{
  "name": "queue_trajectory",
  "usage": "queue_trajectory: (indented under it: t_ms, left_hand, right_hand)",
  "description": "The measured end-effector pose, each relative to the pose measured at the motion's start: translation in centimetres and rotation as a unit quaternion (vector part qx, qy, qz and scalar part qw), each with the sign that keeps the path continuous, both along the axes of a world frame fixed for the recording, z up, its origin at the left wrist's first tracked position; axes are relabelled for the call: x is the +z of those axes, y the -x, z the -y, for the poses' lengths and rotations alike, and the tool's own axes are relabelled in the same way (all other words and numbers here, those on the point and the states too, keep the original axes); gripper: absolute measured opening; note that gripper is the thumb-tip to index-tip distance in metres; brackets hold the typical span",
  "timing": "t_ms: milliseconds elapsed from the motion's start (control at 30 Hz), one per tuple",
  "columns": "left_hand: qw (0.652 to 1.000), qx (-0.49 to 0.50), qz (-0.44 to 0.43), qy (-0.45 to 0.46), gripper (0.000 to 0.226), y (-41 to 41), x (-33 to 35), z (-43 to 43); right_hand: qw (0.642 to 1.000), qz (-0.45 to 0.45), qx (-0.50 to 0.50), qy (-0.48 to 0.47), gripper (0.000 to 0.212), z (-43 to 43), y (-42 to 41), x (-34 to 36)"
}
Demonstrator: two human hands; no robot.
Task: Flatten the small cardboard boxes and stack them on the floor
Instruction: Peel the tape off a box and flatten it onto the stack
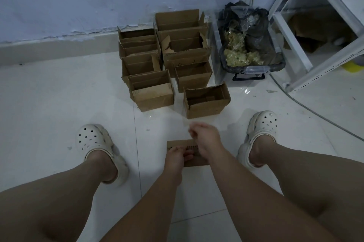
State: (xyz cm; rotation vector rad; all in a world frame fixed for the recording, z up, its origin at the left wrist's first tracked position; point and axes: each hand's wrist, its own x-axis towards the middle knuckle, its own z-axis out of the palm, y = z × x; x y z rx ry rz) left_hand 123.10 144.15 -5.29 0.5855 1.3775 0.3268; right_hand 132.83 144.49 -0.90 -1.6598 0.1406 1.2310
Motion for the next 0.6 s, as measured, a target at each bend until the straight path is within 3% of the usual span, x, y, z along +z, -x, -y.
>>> queue_trajectory:
  t_ms: [133, 267, 400, 600]
  left_hand:
    - [1.000, 0.021, 0.006, 0.018, 0.018, 0.0, -0.1, -0.6]
    - [0.999, 0.016, 0.035, -0.007, 0.016, 0.3, 0.1, -1.9]
    - [0.998, 0.026, 0.050, -0.028, 0.014, 0.1, -0.2, -3.1]
    - [0.998, 0.019, 0.047, -0.037, 0.012, -1.3, -0.5, -4.8]
  right_hand:
    - [0.982, -0.069, -0.157, -0.082, 0.009, -3.5, -4.5, 2.5]
    - [0.989, 0.008, -0.121, -0.086, 0.022, -5.9, -8.9, 3.8]
    - [0.990, 0.067, -0.106, -0.058, 0.010, -7.2, -11.8, 3.8]
    - [0.989, 0.053, -0.134, -0.042, 0.006, -9.6, -14.2, 3.8]
